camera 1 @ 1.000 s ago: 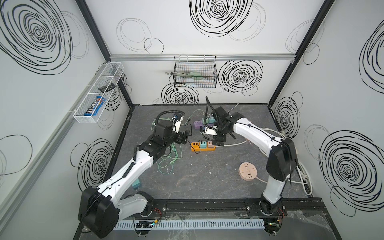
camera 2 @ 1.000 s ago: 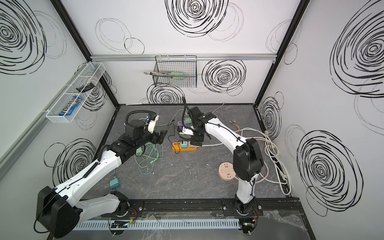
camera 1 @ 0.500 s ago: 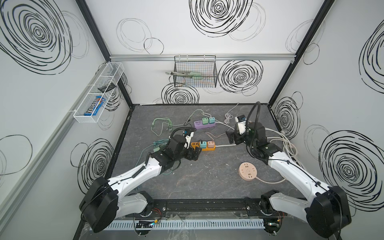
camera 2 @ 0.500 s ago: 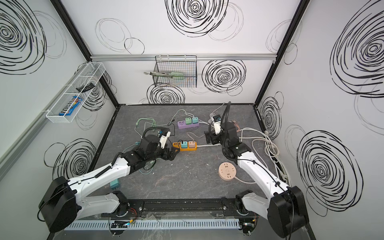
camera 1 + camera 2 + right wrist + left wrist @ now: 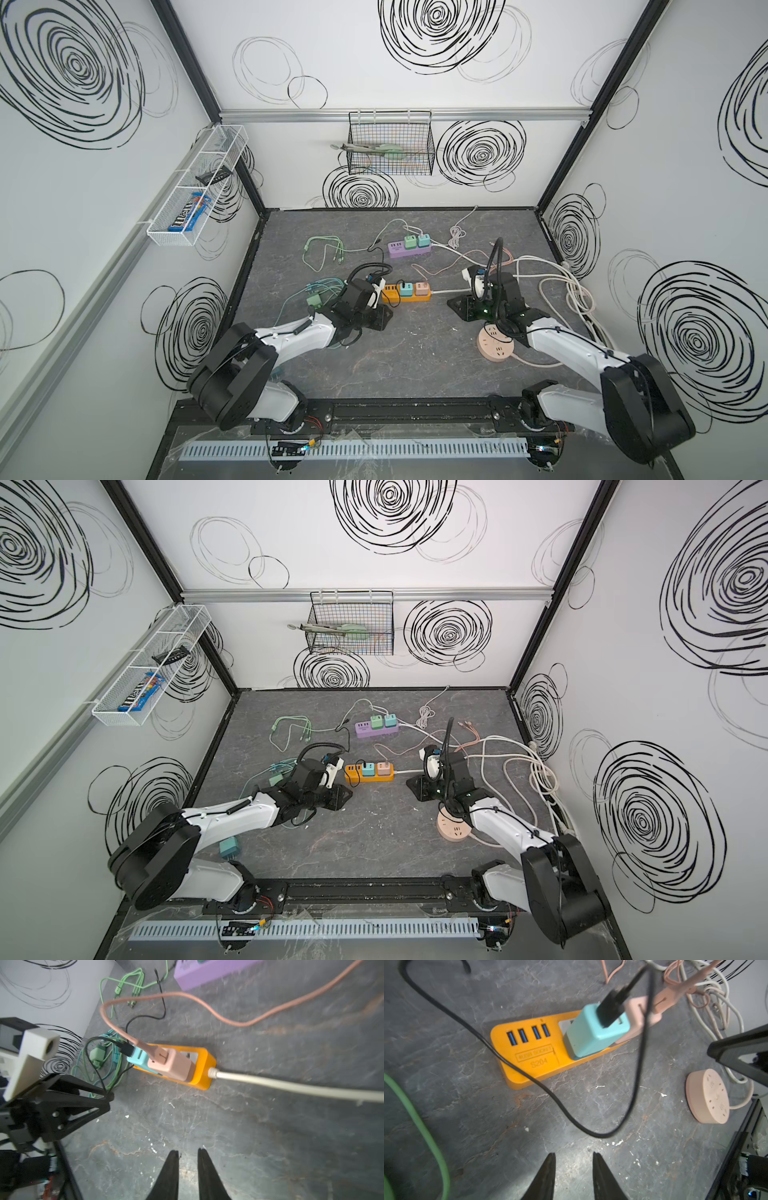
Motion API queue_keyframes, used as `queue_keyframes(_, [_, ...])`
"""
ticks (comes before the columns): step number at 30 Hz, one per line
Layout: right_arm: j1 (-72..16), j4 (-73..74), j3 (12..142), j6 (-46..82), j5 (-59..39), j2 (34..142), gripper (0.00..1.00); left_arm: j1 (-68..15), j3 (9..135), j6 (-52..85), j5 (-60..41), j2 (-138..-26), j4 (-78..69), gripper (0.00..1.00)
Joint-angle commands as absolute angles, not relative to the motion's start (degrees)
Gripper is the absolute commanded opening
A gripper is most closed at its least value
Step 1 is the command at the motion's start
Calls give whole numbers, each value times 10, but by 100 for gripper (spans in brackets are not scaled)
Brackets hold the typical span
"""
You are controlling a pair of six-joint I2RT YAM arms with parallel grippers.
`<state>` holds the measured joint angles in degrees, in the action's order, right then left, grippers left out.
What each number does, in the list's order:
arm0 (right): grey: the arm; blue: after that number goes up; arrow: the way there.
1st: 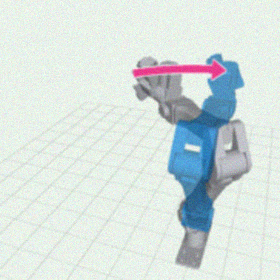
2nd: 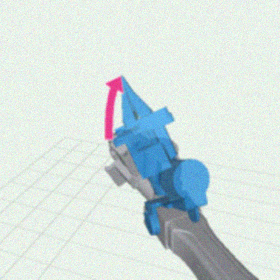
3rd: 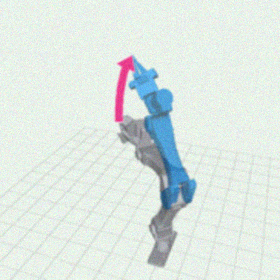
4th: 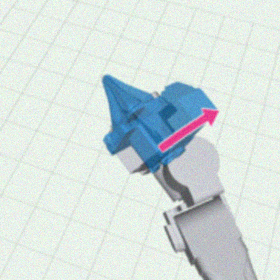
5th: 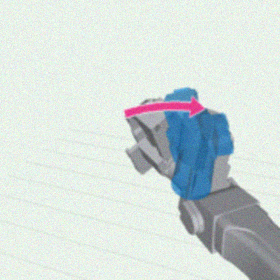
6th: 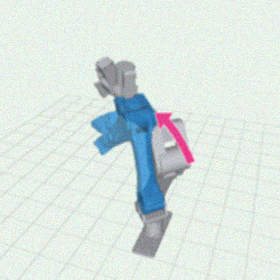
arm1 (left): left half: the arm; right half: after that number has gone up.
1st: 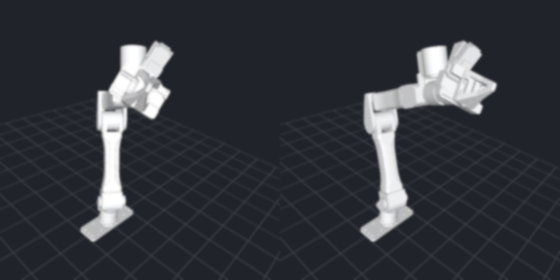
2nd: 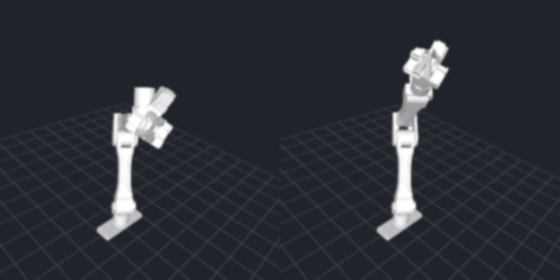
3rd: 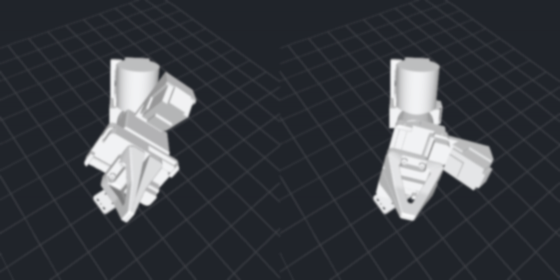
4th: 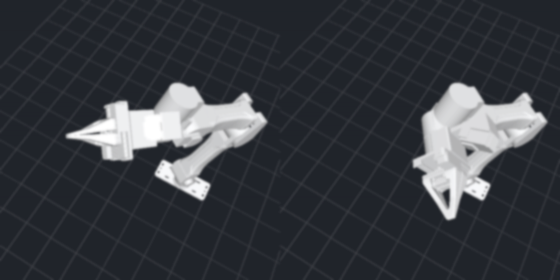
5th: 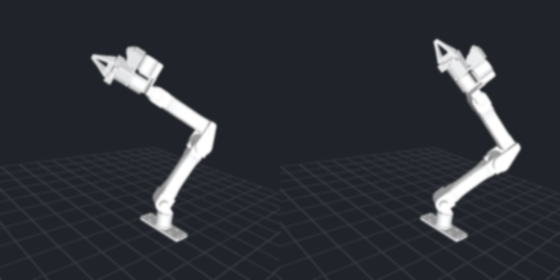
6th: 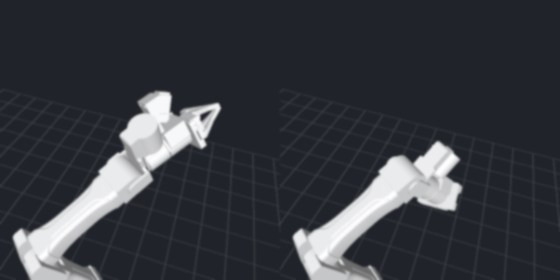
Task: Insert the plug
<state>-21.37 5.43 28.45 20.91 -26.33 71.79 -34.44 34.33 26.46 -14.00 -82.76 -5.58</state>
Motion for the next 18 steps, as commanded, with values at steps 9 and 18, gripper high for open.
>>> queue_keyframes(9, [-246, 43, 413, 220, -354, 961, 0, -312, 387, 305, -172, -926, -150, 29])
queue_keyframes(18, [-207, 67, 489, 240, -346, 1072, 0, -294, 440, 298, -144, -1003, -172, 28])
